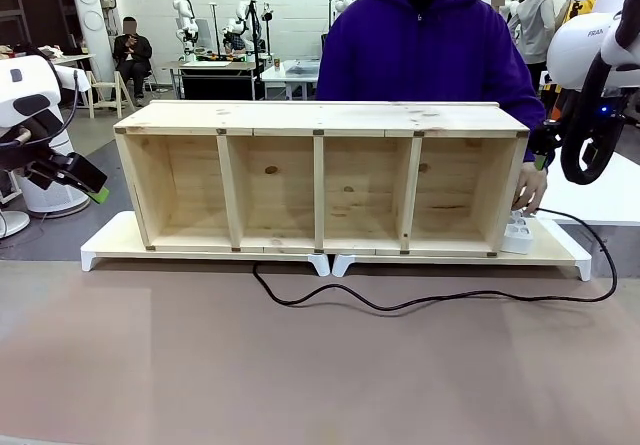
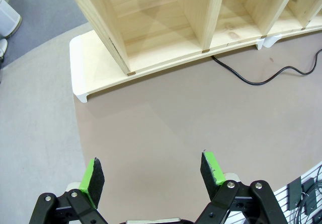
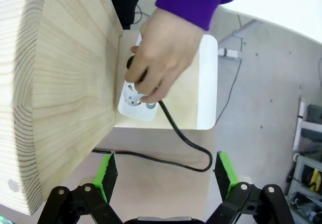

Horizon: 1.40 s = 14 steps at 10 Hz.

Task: Perform cable management.
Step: Release the Power Cable when the human grasps it.

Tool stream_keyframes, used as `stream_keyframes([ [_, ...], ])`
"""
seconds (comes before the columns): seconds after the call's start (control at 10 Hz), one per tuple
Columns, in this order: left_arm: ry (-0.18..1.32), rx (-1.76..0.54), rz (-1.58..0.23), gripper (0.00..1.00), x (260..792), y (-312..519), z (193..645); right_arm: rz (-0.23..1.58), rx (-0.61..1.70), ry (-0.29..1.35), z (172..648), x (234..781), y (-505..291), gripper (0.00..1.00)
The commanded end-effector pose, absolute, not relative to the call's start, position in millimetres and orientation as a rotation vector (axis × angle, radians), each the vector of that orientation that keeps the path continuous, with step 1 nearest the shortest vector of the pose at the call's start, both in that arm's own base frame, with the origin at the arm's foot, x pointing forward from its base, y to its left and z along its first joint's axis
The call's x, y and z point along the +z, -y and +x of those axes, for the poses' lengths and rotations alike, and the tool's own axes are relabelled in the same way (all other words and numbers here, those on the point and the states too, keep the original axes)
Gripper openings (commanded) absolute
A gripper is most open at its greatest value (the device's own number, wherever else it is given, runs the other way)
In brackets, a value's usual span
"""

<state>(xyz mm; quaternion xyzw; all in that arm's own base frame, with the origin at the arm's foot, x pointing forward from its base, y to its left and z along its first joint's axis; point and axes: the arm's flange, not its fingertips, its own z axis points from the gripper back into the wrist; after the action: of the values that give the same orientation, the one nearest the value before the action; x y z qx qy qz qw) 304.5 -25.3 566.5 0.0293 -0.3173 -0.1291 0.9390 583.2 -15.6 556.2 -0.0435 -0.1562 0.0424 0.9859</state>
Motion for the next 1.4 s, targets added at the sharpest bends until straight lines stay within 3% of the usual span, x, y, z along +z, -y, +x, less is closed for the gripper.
stream_keyframes([
  [0.0,0.647,-0.253,0.055,1.0,566.1,24.9,304.8,-0.083,0.093,0.312,583.1,556.0,9.4,1.0],
  [1.3,0.647,-0.253,0.055,1.0,566.1,24.9,304.8,-0.083,0.093,0.312,583.1,556.0,9.4,1.0],
])
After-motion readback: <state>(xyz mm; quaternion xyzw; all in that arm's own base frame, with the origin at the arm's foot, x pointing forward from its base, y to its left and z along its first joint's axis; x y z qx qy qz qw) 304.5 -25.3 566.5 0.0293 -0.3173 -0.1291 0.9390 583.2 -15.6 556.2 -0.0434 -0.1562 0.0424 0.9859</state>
